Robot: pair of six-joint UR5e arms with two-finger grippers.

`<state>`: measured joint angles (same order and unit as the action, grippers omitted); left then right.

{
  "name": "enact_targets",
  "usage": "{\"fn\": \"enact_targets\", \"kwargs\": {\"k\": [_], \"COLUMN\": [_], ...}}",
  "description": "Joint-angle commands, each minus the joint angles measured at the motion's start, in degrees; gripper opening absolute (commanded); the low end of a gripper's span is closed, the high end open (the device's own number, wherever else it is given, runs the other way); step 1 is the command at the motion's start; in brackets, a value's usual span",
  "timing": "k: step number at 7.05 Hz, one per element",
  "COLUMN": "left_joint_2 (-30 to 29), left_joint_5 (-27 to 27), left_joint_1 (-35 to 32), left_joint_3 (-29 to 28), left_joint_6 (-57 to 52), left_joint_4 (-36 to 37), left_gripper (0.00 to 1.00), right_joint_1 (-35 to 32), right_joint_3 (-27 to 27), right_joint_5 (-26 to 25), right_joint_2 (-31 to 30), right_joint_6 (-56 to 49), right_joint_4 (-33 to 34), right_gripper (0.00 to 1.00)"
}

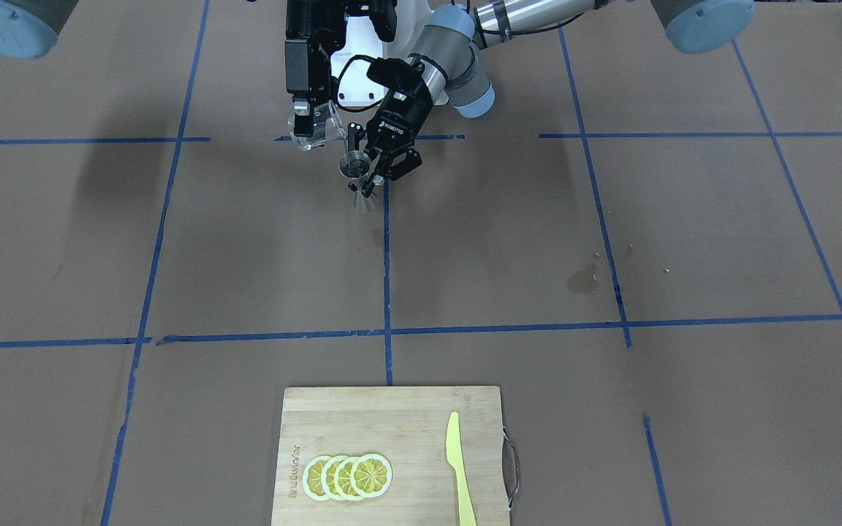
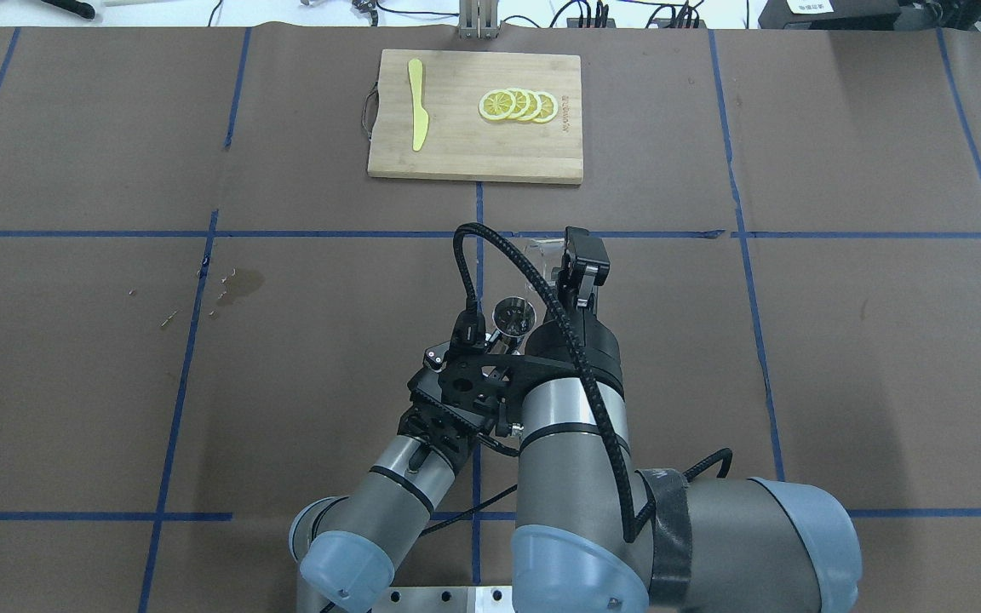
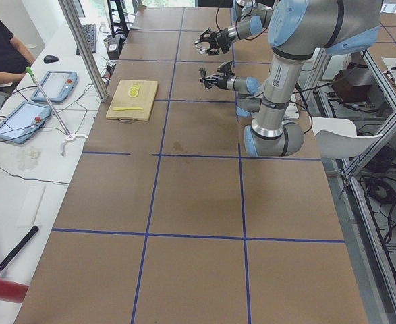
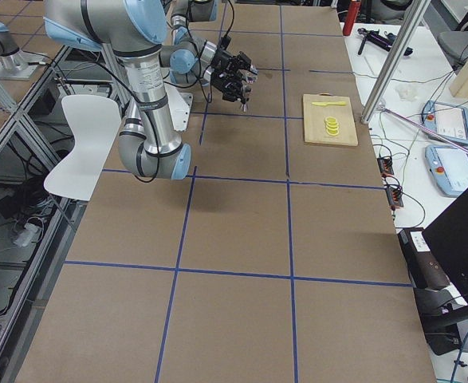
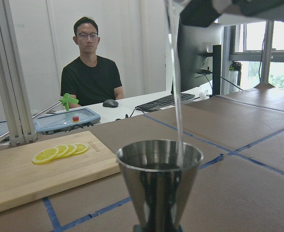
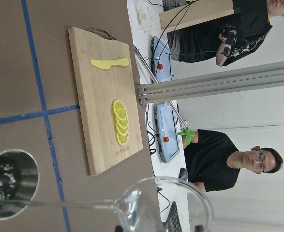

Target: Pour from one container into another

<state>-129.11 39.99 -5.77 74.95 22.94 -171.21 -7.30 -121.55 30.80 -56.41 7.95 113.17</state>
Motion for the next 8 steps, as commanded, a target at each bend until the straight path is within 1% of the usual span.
{"fn": "enact_targets", "kwargs": {"k": [1,4,6,7,8], "left_joint_2": [0.00,0.09,0.09,0.09,0.18], "left_joint_5": [0.00,-0.09,-0.09,-0.09,-0.09], "left_joint_1": [-0.03,0.06,-0.03,-0.03,-0.03], "left_joint_3": [0.02,0.19,0.28,0.28,0.46], "left_joint_6": [0.00,0.00,0.00,0.00,-0.09], "left_joint_4": [0.00,0.00,0.00,0.00,0.00], "left_gripper": [0.00,0.00,0.00,0.00,0.00], "right_joint_1": [0.00,-0.09,0.00,0.35,0.61], "right_joint_3": [-0.09,-0.17,-0.44,0.00,0.18], "right_joint_5": [-0.12,-0.39,-0.21,-0.12,-0.04], "right_joint_2": [-0.02,0.07,0.42,-0.54,-2.11], "right_joint_6": [-0.13,1.44,9.32,11.71,15.04], "right_joint_4": [0.04,-0.75,-1.97,-8.68,-13.45], "right_gripper": [0.00,0.00,0.00,0.00,0.00]}}
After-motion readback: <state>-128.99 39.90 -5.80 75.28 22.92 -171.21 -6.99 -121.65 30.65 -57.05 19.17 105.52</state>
